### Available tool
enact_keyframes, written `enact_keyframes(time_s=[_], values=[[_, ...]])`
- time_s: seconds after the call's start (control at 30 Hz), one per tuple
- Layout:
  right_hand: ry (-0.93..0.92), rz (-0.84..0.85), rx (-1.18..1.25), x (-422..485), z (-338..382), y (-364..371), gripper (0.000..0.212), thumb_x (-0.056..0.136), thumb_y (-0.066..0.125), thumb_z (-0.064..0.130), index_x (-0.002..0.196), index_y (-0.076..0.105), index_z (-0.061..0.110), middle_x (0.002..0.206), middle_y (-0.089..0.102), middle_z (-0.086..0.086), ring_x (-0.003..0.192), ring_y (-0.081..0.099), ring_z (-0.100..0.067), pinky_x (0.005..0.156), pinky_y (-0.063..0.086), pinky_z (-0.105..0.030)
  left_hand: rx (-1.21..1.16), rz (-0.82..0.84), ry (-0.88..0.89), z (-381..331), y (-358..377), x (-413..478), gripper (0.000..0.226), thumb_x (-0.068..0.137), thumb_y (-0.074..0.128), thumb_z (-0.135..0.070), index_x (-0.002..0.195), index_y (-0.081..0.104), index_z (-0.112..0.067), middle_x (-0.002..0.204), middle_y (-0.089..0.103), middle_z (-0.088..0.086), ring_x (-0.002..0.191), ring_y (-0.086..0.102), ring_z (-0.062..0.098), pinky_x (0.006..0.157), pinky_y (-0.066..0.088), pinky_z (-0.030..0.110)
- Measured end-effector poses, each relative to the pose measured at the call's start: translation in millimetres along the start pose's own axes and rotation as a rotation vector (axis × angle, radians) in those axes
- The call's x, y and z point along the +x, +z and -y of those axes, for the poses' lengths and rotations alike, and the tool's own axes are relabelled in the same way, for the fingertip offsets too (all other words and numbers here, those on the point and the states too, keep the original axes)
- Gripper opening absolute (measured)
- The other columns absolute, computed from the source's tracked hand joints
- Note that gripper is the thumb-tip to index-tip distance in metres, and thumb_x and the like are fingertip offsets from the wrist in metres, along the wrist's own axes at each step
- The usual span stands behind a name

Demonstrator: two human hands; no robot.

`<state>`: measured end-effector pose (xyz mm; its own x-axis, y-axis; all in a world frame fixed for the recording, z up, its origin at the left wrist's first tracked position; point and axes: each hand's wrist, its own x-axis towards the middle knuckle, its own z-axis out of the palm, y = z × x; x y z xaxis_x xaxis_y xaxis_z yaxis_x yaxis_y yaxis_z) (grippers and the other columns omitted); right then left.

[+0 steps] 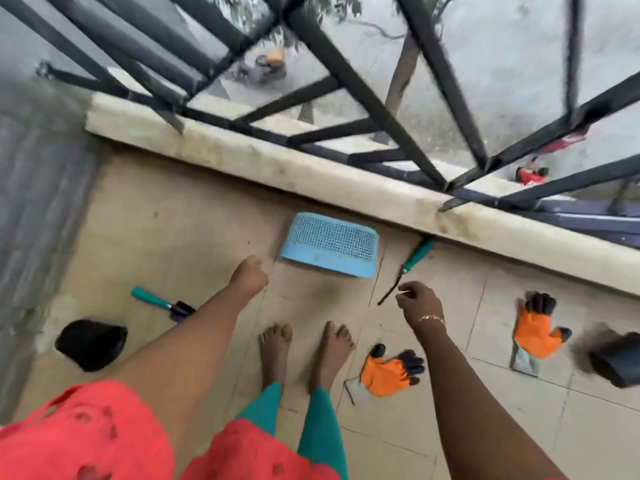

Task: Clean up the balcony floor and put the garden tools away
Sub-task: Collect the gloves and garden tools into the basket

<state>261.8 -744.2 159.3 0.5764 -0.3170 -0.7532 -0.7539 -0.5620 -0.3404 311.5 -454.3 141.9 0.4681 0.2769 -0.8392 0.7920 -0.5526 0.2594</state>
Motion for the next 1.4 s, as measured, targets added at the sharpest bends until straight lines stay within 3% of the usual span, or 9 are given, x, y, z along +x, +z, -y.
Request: enact_keyframes(time_s=[0.2, 0.43, 0.63, 0.83, 0.93, 1.03, 1.2, 1.3, 1.4], values=[[0.14, 0.105, 0.201, 90, -44, 65, 0.043, 0.078, 0.052, -0.012, 0.118, 0.058, 0.001, 0.118, 0.062, -0.019, 0.111, 0.056, -0.032, 0.099, 0.043, -0.042, 0.008, -0.049, -0.022, 27, 46, 88, 0.056, 0.089, 0.046, 0.006, 0.143, 0.036, -0.006, 0.142, 0.043, 0.016, 0.127, 0.044, 0.028, 0.102, 0.039, 0.032], [0.048, 0.185, 0.196, 125, -64, 98, 0.081, 0.076, 0.066, -0.008, 0.145, 0.028, 0.013, 0.146, 0.038, -0.007, 0.131, 0.039, -0.027, 0.103, 0.034, -0.033, -0.046, 0.007, 0.033, 22, 79, 137, 0.068, 0.083, 0.057, 0.01, 0.143, 0.033, -0.011, 0.14, 0.046, 0.013, 0.119, 0.049, 0.027, 0.097, 0.043, 0.037], [-0.008, 0.162, 0.247, 126, -55, 102, 0.067, 0.073, 0.065, -0.01, 0.134, 0.045, 0.01, 0.133, 0.054, -0.008, 0.123, 0.049, -0.024, 0.099, 0.042, -0.035, -0.195, -0.121, 0.078, 1, 87, 134, 0.03, 0.096, 0.049, -0.014, 0.126, 0.052, -0.012, 0.108, 0.057, 0.007, 0.095, 0.052, 0.02, 0.074, 0.041, 0.029], [0.036, -0.018, 0.5, 65, -49, 52, 0.058, 0.068, 0.051, -0.023, 0.118, 0.059, 0.007, 0.116, 0.063, -0.013, 0.111, 0.058, -0.026, 0.091, 0.047, -0.036, -0.077, -0.081, 0.083, -27, 65, 74, 0.007, 0.091, 0.054, -0.012, 0.091, 0.06, -0.009, 0.094, 0.061, 0.016, 0.089, 0.057, 0.027, 0.077, 0.047, 0.038], [0.048, -0.07, 0.451, 11, -45, 19, 0.046, 0.076, 0.05, -0.015, 0.115, 0.061, 0.006, 0.107, 0.065, -0.012, 0.096, 0.059, -0.023, 0.085, 0.047, -0.031, -0.03, -0.001, 0.085, -42, 46, 16, 0.022, 0.086, 0.052, 0.0, 0.095, 0.061, -0.017, 0.094, 0.06, 0.01, 0.088, 0.056, 0.025, 0.082, 0.048, 0.039], [0.083, -0.11, 0.424, -49, -43, -14, 0.047, 0.078, 0.05, -0.01, 0.117, 0.061, 0.014, 0.099, 0.064, -0.01, 0.082, 0.057, -0.022, 0.075, 0.048, -0.03, -0.039, 0.039, 0.143, -57, 22, -52, 0.021, 0.087, 0.055, 0.001, 0.105, 0.062, -0.008, 0.094, 0.062, 0.012, 0.086, 0.058, 0.025, 0.08, 0.048, 0.036], [0.237, -0.359, 0.671, -146, -51, -57, 0.028, 0.077, 0.062, -0.003, 0.1, 0.066, 0.013, 0.082, 0.066, -0.011, 0.072, 0.058, -0.023, 0.073, 0.051, -0.04, -0.171, 0.214, 0.181, -82, -16, -163, 0.028, 0.076, 0.058, 0.017, 0.077, 0.055, -0.011, 0.076, 0.06, 0.012, 0.068, 0.055, 0.023, 0.065, 0.047, 0.032], [0.319, -0.454, 0.895, -208, -57, -84, 0.017, 0.077, 0.067, -0.005, 0.089, 0.063, 0.006, 0.071, 0.061, -0.007, 0.073, 0.058, -0.025, 0.072, 0.05, -0.038, -0.15, 0.251, 0.258, -94, -30, -220, 0.031, 0.073, 0.053, 0.02, 0.082, 0.061, -0.008, 0.073, 0.061, 0.012, 0.065, 0.054, 0.021, 0.065, 0.047, 0.029], [0.33, -0.55, 1.07, -277, -65, -110, 0.018, 0.076, 0.066, -0.01, 0.084, 0.063, 0.006, 0.074, 0.061, -0.01, 0.075, 0.058, -0.027, 0.071, 0.051, -0.038, -0.112, 0.346, 0.333, -113, -36, -274, 0.039, 0.07, 0.053, 0.018, 0.101, 0.064, -0.004, 0.075, 0.062, 0.011, 0.063, 0.056, 0.02, 0.052, 0.05, 0.021]])
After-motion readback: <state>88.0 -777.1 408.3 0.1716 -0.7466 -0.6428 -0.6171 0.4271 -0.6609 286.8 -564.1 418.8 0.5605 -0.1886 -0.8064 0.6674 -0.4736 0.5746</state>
